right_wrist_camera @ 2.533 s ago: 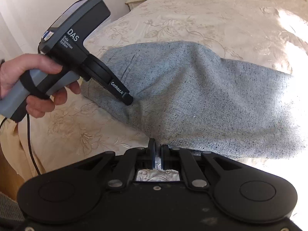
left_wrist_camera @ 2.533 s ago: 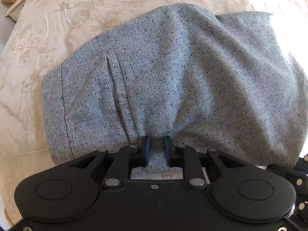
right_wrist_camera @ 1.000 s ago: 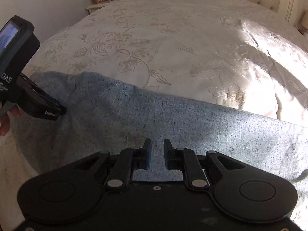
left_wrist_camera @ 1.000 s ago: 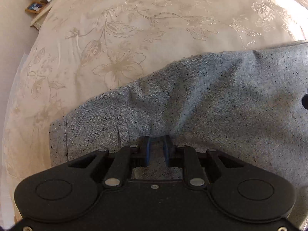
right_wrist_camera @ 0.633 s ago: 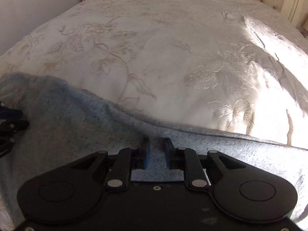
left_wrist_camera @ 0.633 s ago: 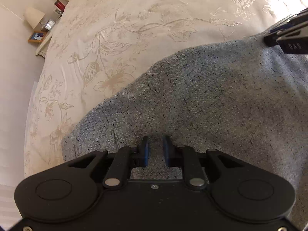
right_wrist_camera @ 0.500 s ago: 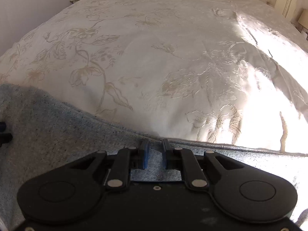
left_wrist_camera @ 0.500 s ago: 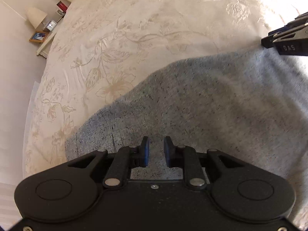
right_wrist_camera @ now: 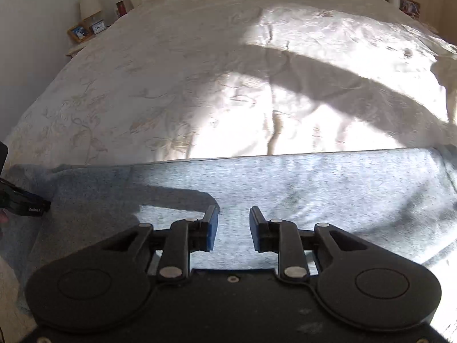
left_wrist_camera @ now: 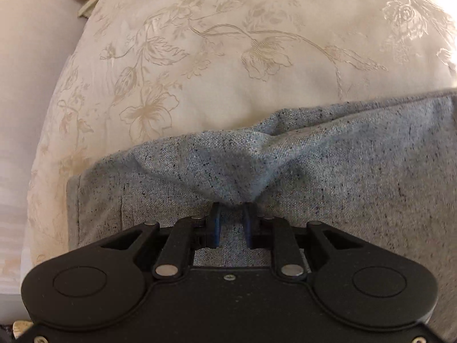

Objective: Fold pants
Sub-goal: 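Move the right tool to the trouser cuff and grasp it, then lift the cuff with the right tool and carry it over the leg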

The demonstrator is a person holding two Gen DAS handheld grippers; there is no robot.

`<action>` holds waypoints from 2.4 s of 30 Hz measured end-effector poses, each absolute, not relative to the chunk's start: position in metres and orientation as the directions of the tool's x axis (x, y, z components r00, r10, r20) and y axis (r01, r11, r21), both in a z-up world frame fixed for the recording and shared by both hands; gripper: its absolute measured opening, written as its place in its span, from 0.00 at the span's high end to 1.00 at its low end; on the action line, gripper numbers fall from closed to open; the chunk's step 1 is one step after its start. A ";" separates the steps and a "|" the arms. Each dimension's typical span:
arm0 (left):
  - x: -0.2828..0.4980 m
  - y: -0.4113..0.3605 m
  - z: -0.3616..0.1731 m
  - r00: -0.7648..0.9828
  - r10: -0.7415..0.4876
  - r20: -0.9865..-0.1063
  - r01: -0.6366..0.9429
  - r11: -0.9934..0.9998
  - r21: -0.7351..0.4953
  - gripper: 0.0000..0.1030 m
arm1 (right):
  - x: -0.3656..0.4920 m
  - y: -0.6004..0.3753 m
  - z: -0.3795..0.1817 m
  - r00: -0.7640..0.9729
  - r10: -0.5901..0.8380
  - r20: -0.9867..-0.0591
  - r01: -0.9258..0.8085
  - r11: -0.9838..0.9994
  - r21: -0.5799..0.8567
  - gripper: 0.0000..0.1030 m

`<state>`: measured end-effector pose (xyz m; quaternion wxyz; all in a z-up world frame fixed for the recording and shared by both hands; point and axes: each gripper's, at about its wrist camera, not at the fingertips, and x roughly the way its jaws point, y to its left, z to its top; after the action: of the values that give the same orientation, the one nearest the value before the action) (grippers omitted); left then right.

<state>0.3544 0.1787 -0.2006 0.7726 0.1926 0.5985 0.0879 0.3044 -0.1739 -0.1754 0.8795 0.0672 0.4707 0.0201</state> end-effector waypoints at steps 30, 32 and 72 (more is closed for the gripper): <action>0.235 -0.033 -0.131 0.270 0.105 -0.957 0.304 0.934 0.188 0.72 | 0.257 -0.496 -0.195 0.492 -0.082 -0.867 0.561 0.791 0.244 0.96; 0.238 -0.041 -0.129 0.265 0.085 -0.960 0.310 0.936 0.169 0.72 | 0.252 -0.497 -0.186 0.509 -0.087 -0.856 0.552 0.796 0.248 0.96; 0.280 -0.118 -0.144 0.208 0.012 -0.978 0.287 0.955 0.073 0.72 | 0.242 -0.552 -0.239 0.590 0.191 -0.785 0.550 0.616 0.563 0.60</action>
<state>0.2796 -0.1181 -0.1441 0.7678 0.1201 0.6229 -0.0895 0.2422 -0.5515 -0.2386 0.7848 0.4229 0.4383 -0.1145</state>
